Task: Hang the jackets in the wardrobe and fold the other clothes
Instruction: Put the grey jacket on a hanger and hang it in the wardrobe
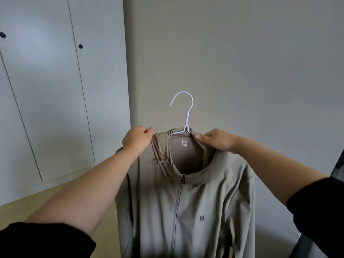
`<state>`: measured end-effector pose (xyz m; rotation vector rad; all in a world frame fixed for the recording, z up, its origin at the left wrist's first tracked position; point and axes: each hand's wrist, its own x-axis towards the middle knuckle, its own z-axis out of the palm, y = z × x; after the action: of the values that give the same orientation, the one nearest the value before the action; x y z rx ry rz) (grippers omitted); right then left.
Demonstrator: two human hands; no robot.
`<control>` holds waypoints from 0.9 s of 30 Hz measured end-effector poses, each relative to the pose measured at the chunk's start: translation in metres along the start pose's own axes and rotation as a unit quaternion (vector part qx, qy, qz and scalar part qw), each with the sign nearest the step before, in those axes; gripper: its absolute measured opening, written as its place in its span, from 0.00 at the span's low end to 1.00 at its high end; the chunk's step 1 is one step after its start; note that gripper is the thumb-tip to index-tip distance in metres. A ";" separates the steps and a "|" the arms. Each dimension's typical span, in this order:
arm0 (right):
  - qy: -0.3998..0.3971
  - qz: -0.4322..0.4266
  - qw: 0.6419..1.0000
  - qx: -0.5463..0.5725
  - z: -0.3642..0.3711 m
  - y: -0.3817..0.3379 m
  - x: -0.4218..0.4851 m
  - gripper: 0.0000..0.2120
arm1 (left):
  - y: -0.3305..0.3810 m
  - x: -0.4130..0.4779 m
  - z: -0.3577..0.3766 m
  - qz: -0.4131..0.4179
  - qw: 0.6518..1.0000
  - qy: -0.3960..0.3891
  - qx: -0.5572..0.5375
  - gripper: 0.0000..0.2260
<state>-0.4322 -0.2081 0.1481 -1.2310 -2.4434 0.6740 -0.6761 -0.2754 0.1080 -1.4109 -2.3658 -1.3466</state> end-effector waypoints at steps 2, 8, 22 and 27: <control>0.065 -0.025 0.996 -0.050 0.005 0.001 0.007 0.18 | -0.001 0.007 0.001 -0.007 0.999 -0.023 -0.040 0.22; 0.209 -0.031 0.977 -0.026 0.031 0.011 0.045 0.21 | -0.007 0.037 0.010 -0.037 0.961 -0.190 -0.199 0.08; 0.319 0.002 0.948 0.006 0.065 -0.018 0.248 0.12 | -0.087 0.210 0.063 0.136 0.966 -0.207 -0.071 0.15; 0.238 0.012 0.971 0.025 0.037 -0.096 0.287 0.12 | -0.082 0.271 0.002 0.164 0.968 -0.161 0.098 0.17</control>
<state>-0.6793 -0.0340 0.1902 -1.2347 -2.0067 0.3838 -0.8918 -0.1060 0.1796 -1.9695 -2.2207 -0.8293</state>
